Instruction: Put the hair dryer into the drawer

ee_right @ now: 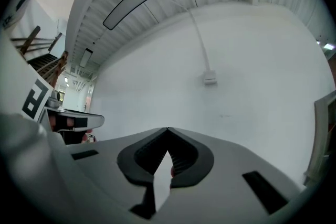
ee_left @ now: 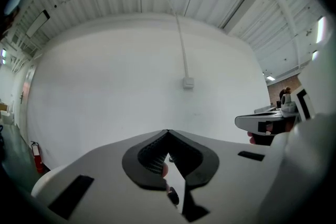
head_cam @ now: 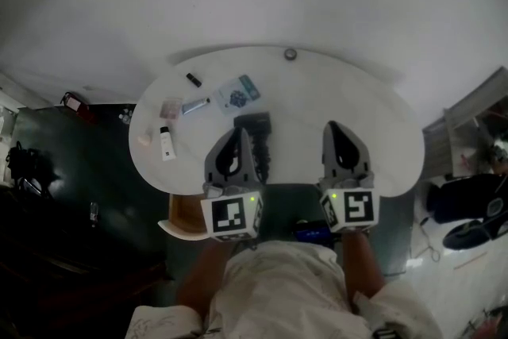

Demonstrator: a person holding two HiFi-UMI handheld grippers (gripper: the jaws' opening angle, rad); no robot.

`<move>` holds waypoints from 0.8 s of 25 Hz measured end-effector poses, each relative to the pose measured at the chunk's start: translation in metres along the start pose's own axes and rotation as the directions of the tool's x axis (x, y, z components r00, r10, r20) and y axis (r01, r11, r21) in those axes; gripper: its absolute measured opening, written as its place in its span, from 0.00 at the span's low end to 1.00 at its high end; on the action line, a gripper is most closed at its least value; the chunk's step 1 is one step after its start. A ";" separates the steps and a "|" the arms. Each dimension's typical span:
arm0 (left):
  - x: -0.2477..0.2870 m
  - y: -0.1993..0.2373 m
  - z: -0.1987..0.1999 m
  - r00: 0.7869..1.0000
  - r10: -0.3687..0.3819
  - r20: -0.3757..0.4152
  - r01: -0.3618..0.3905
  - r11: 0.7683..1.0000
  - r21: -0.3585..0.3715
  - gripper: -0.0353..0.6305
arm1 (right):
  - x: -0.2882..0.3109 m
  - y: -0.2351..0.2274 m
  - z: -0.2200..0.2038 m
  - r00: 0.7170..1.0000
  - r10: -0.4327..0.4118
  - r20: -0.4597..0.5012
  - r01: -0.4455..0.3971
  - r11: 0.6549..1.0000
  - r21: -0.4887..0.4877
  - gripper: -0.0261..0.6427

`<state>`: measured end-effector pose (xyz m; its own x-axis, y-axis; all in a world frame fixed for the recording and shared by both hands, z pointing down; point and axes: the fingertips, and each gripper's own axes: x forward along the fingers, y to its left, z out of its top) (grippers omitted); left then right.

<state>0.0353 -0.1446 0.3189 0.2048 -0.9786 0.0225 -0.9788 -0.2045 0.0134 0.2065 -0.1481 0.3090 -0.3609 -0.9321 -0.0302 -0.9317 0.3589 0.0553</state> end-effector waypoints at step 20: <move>0.021 -0.002 -0.079 0.978 0.001 -0.207 -0.007 1.000 -0.026 0.06 | -0.011 -0.002 -0.020 0.999 -0.007 -0.037 0.007 1.000 0.015 0.04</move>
<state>0.0425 -0.1626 0.3978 0.2008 -0.9524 0.2292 -0.9796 -0.1972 0.0389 0.2137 -0.1394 0.3290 -0.3530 -0.9356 0.0066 -0.9348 0.3530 0.0404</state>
